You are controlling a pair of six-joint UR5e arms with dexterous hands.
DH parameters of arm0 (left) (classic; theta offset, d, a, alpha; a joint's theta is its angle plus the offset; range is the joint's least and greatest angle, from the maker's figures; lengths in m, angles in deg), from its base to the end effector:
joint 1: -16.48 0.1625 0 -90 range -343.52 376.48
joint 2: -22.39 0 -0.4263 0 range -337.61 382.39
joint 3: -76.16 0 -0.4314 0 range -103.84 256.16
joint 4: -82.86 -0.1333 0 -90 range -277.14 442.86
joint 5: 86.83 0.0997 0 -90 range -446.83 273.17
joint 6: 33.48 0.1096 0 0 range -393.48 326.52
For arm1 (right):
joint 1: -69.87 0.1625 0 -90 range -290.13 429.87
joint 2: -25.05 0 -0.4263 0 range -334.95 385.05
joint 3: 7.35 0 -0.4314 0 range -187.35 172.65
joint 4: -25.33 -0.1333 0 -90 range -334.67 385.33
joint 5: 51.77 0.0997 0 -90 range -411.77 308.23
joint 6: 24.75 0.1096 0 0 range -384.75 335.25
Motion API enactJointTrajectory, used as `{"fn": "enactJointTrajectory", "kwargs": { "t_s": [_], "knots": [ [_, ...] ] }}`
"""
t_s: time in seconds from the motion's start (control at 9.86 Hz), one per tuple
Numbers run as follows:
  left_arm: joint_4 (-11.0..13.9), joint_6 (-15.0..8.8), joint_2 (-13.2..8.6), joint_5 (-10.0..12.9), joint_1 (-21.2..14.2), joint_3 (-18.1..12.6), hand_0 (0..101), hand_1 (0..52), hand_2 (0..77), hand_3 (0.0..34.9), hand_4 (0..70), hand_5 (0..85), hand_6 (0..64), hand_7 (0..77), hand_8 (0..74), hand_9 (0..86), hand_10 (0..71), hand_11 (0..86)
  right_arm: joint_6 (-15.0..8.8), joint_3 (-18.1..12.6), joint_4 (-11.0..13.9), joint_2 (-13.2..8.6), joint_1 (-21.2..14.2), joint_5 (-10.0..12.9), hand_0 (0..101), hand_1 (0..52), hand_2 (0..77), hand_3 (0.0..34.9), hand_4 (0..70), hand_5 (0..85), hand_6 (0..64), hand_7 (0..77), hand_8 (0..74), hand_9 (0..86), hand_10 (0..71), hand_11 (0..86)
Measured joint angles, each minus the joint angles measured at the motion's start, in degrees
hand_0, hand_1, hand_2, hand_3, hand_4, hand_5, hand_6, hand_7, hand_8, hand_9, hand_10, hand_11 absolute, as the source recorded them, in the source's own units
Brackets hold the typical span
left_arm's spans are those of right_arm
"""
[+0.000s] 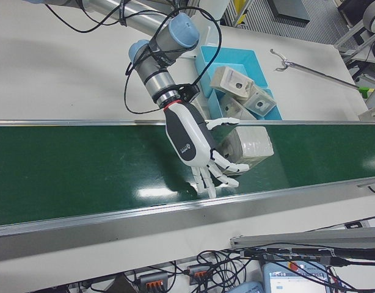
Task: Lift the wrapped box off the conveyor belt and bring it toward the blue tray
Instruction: 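Close the right hand fingers around the wrapped white box, then lift the box off the belt and carry it over the blue tray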
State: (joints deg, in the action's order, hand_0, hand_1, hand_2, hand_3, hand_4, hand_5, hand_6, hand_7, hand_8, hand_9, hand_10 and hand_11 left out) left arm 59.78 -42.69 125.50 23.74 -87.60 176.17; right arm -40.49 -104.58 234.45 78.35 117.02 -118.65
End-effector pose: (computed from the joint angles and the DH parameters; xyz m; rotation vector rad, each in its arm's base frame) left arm -0.2370 -0.5552 0.5079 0.3001 -2.1783 2.1968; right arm -0.3389 -0.6246 0.2756 -0.1809 -2.2454 1.7170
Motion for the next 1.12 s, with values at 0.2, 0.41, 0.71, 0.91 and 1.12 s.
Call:
{"fn": "enactJointTrajectory", "kwargs": {
  "t_s": [0.2, 0.41, 0.71, 0.91, 1.12],
  "knots": [
    [0.0, 0.0, 0.0, 0.0, 0.0, 0.0, 0, 0.0, 0.5, 0.0, 0.0, 0.5, 0.0, 0.5, 0.5, 0.0, 0.0, 0.0, 0.0, 0.1, 0.0, 0.0, -0.1, 0.0, 43, 10.9, 16.9, 29.9, 15.8, 24.5, 0.0, 19.1, 0.0, 1.6, 3.3, 5.4],
    [0.0, 0.0, 0.0, 0.0, 0.0, 0.0, 0, 0.0, 1.1, 0.0, 0.0, 0.5, 0.0, 0.5, 0.5, 0.0, 0.5, 0.0, 0.0, 0.2, 0.0, 0.0, -0.3, 0.0, 43, 10.9, 19.1, 30.0, 18.0, 26.7, 0.0, 19.6, 0.0, 1.6, 4.4, 7.1],
    [0.0, 0.0, 0.0, 0.0, 0.0, 0.0, 0, 0.0, 1.1, 0.0, 0.0, 0.5, 0.0, 0.5, 0.5, 0.0, 0.5, 0.0, -0.1, 0.5, -0.7, 0.0, -0.4, 0.0, 43, 10.9, 19.6, 30.0, 20.2, 30.0, 0.0, 20.7, 0.0, 1.6, 4.4, 7.1],
    [0.0, 0.0, 0.0, 0.0, 0.0, 0.0, 0, 0.0, 1.1, 0.0, 0.0, 0.5, 0.0, 0.5, 0.5, 0.0, 0.0, 0.0, 0.0, 0.7, -1.1, 0.0, -0.4, 0.1, 43, 9.8, 27.8, 29.5, 24.5, 37.6, 8.7, 30.5, 3.8, 10.4, 10.9, 15.8],
    [0.0, 0.0, 0.0, 0.0, 0.0, 0.0, 0, 0.0, 1.1, 0.0, 0.0, 0.5, 0.0, 0.5, 0.5, 0.0, 0.0, 0.0, 0.5, 0.8, -1.3, 0.0, -0.4, 0.5, 45, 9.8, 30.5, 28.7, 25.6, 38.2, 18.0, 39.3, 13.1, 18.5, 15.3, 21.8]
  ]
}}
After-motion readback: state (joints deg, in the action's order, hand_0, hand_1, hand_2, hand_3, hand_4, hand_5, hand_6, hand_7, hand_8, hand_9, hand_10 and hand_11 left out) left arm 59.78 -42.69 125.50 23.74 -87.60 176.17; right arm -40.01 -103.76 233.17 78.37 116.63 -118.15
